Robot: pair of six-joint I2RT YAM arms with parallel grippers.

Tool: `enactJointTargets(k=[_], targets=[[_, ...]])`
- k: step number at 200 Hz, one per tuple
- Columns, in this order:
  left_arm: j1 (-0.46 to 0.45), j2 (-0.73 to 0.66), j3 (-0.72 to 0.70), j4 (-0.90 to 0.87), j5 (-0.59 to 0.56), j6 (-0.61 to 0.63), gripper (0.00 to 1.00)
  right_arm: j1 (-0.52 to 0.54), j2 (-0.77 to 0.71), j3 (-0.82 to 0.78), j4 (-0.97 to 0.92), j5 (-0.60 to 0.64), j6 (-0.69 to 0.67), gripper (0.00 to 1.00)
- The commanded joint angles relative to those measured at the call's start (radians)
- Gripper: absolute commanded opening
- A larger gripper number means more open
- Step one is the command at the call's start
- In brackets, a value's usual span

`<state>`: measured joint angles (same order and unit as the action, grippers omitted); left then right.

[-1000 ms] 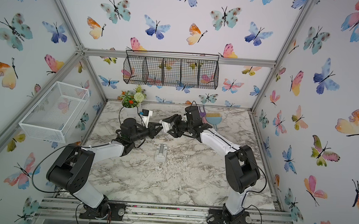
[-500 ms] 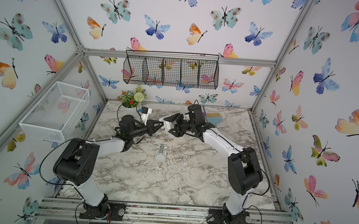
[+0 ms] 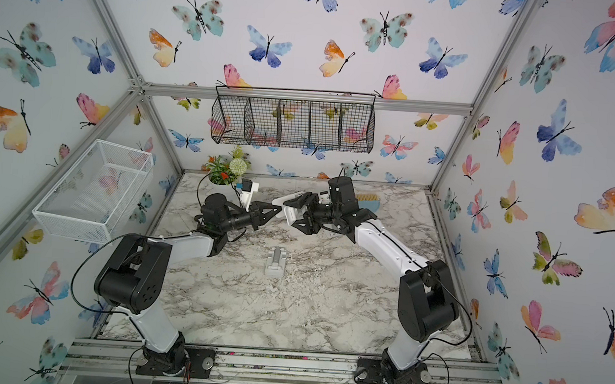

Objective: Open the phone stand

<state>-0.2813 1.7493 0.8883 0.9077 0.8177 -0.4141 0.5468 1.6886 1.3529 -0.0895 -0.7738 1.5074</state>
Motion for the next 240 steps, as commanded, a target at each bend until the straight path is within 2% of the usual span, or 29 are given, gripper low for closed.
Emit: enactJointTargets(k=[1,76,83,101,125,141,153,177,201,211,223,240], targets=[[0.144,0.079,-0.023,-0.157,-0.373,0.024,0.0,0.012,-0.159,0.025,-0.057,-0.298,-0.016,0.0],[0.157,0.081,-0.029,-0.155,-0.344,0.016,0.0,0.002,-0.154,0.012,-0.049,-0.323,-0.029,0.04],[0.156,0.074,-0.032,-0.155,-0.306,0.013,0.0,0.002,-0.147,0.012,-0.04,-0.322,-0.03,0.04],[0.155,0.041,-0.05,-0.156,-0.297,0.0,0.0,0.002,-0.119,0.024,-0.015,-0.317,-0.036,0.08],[0.151,-0.013,-0.072,-0.168,-0.285,-0.012,0.0,0.003,-0.064,0.074,-0.024,-0.307,-0.088,0.26],[0.136,-0.061,-0.077,-0.204,-0.279,-0.009,0.0,0.002,-0.021,0.118,-0.073,-0.28,-0.168,0.43],[0.114,-0.102,-0.081,-0.238,-0.279,0.005,0.0,0.002,0.013,0.146,-0.108,-0.251,-0.222,0.6],[0.057,-0.183,-0.071,-0.362,-0.306,0.068,0.0,0.002,0.071,0.151,-0.028,-0.224,-0.233,0.97],[0.035,-0.252,-0.1,-0.394,-0.325,0.064,0.0,0.002,0.127,0.171,0.017,-0.226,-0.237,0.98],[0.031,-0.275,-0.112,-0.405,-0.367,0.062,0.0,0.002,0.143,0.185,0.008,-0.226,-0.26,0.98],[0.03,-0.295,-0.115,-0.426,-0.376,0.067,0.0,0.002,0.163,0.217,-0.067,-0.212,-0.332,0.98],[0.03,-0.314,-0.106,-0.463,-0.378,0.092,0.0,0.002,0.204,0.322,-0.3,-0.141,-0.528,0.98]])
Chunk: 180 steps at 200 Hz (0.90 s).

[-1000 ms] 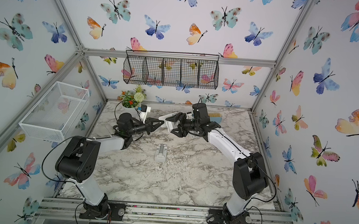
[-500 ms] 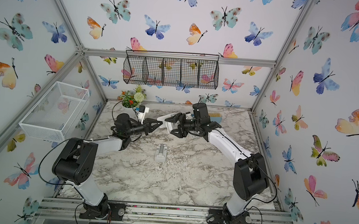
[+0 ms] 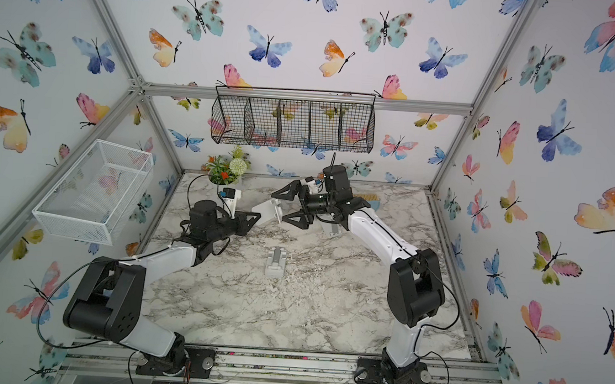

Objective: Open the phone stand

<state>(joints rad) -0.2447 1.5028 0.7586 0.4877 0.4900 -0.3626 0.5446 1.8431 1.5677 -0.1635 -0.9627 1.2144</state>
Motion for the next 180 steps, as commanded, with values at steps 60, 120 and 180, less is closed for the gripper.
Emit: enactJointTargets(k=[60,120,180], targets=[[-0.033,-0.107,0.069,-0.224,-0.068,0.201,0.0,0.008,0.087,0.333,-0.608,0.399,-0.606,0.98],[-0.131,-0.149,0.066,-0.334,-0.22,0.372,0.0,0.04,0.116,0.418,-0.724,0.529,-0.716,0.9],[-0.193,-0.186,0.045,-0.34,-0.306,0.405,0.0,0.076,0.134,0.42,-0.768,0.61,-0.755,0.63]])
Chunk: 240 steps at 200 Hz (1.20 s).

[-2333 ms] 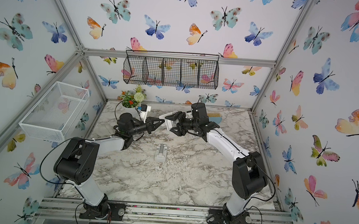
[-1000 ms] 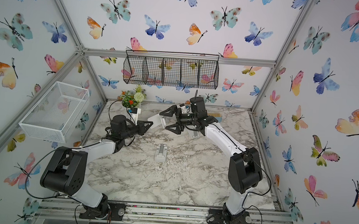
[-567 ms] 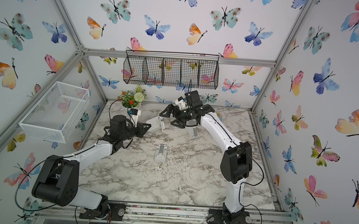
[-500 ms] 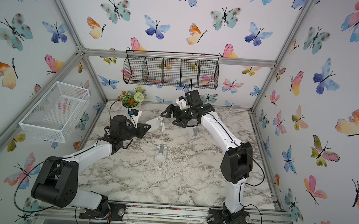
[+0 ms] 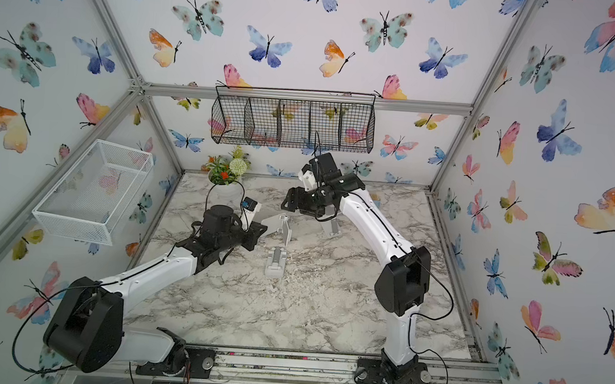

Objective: Open the phone stand

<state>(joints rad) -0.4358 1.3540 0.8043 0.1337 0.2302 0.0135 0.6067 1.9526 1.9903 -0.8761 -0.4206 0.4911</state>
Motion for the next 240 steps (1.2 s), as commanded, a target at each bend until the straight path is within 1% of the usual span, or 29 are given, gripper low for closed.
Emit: enactJointTargets(k=[1,25,34,54,78,118,152,166,203,240], targets=[[-0.002,-0.038,-0.001,0.014,-0.046,0.029,0.0,0.014,0.025,-0.001,-0.056,0.069,-0.032,0.62],[-0.013,-0.038,0.011,0.002,-0.04,0.032,0.0,0.028,0.047,0.023,-0.088,0.112,-0.053,0.49],[-0.018,-0.036,0.015,0.001,-0.038,0.032,0.0,0.035,0.056,0.033,-0.099,0.12,-0.06,0.47],[-0.031,-0.03,0.025,-0.003,-0.038,0.035,0.0,0.043,0.058,0.017,-0.093,0.124,-0.063,0.44],[-0.046,-0.02,0.038,-0.009,-0.039,0.038,0.0,0.054,0.058,0.0,-0.081,0.138,-0.065,0.43],[-0.069,-0.004,0.061,-0.018,-0.052,0.048,0.0,0.08,0.079,0.013,-0.109,0.173,-0.088,0.38],[-0.072,0.003,0.075,-0.019,-0.063,0.05,0.0,0.105,0.098,0.033,-0.144,0.204,-0.108,0.32],[-0.072,0.008,0.084,-0.019,-0.063,0.052,0.0,0.108,0.096,0.031,-0.144,0.203,-0.108,0.26],[-0.072,0.023,0.107,-0.016,-0.069,0.049,0.0,0.11,0.092,0.023,-0.149,0.203,-0.11,0.01],[-0.072,0.045,0.127,-0.014,-0.102,0.069,0.0,0.11,0.074,0.01,-0.146,0.19,-0.126,0.01]])
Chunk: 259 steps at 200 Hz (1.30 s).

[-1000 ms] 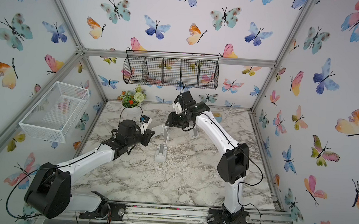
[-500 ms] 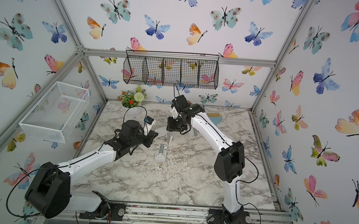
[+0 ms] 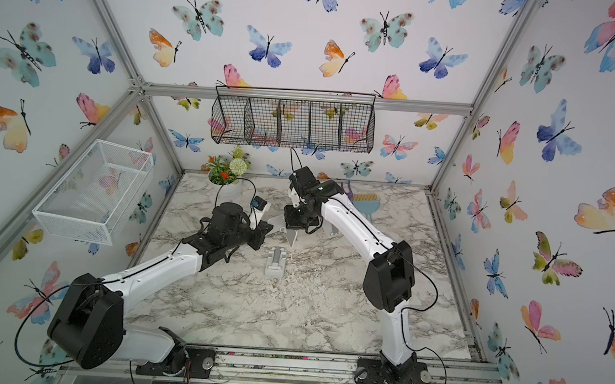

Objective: Open the phone stand

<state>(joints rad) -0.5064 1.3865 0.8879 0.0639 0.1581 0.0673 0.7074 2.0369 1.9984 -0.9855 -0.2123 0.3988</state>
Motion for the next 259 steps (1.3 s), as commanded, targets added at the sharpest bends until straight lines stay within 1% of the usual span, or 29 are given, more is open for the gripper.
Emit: enactJointTargets(k=[1,12,57,78,107,165,212,259], targets=[[-0.002,0.013,0.043,0.057,-0.032,0.015,0.0,0.009,-0.01,0.001,-0.037,-0.019,-0.035,0.01],[0.003,0.021,0.043,0.059,-0.051,0.019,0.0,0.009,-0.018,-0.001,-0.043,-0.032,-0.046,0.01],[0.064,0.053,0.028,0.119,-0.046,0.016,0.0,0.01,-0.069,-0.02,-0.086,-0.102,-0.106,0.01],[0.098,0.083,0.031,0.155,-0.033,0.004,0.0,0.013,-0.103,-0.032,-0.101,-0.14,-0.129,0.01],[0.12,0.146,0.06,0.182,-0.019,0.003,0.0,0.028,-0.138,-0.028,-0.116,-0.18,-0.154,0.01],[0.152,0.279,0.142,0.225,-0.002,-0.008,0.0,0.099,-0.175,-0.027,-0.12,-0.239,-0.163,0.01],[0.188,0.358,0.194,0.272,0.016,-0.046,0.0,0.158,-0.185,-0.021,-0.104,-0.321,-0.163,0.01],[0.224,0.419,0.234,0.316,0.047,-0.087,0.0,0.189,-0.188,-0.022,-0.067,-0.429,-0.172,0.01]])
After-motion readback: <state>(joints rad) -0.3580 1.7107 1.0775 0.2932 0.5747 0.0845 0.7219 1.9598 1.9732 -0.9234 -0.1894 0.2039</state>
